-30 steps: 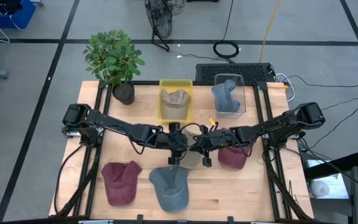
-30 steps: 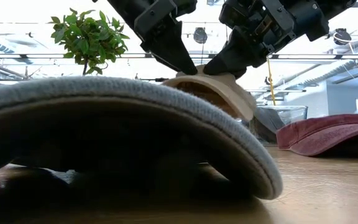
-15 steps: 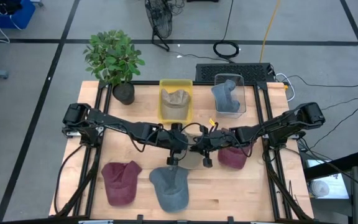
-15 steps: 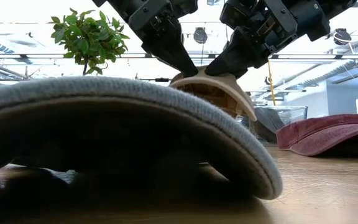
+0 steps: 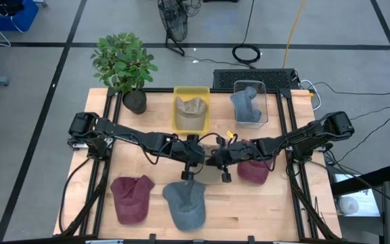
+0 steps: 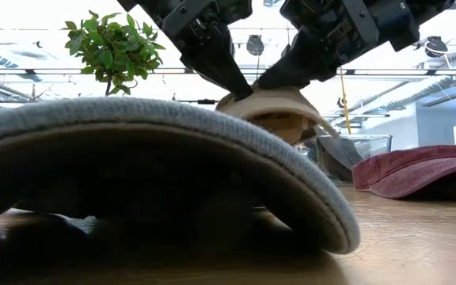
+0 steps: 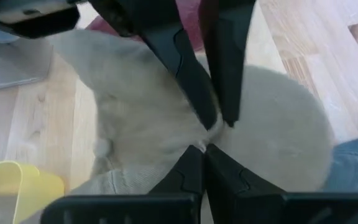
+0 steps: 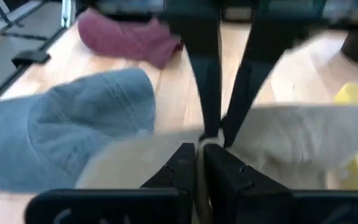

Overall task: Pick & Place hat
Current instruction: Put the light brown cap into the yellow bin

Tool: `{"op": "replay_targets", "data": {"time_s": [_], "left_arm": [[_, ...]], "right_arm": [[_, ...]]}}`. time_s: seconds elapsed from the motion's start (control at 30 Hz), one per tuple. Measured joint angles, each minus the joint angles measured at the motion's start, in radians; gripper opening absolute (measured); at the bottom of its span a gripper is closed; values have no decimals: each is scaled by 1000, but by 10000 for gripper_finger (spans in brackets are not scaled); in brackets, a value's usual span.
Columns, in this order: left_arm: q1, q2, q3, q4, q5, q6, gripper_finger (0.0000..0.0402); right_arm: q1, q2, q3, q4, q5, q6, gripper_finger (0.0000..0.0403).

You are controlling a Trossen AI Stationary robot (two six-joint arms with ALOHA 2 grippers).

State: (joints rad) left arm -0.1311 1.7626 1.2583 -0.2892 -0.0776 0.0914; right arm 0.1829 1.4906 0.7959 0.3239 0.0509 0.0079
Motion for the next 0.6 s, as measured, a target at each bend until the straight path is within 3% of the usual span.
{"op": "replay_targets", "data": {"time_s": [0.37,0.6], "left_arm": [[30,1,0,-87,-63,-39,6],[41,-30,0,-83,-81,-17,9]], "right_arm": [[3,-38,1,-27,29,8,139],[16,-160,2,-161,27,63,162]]}}
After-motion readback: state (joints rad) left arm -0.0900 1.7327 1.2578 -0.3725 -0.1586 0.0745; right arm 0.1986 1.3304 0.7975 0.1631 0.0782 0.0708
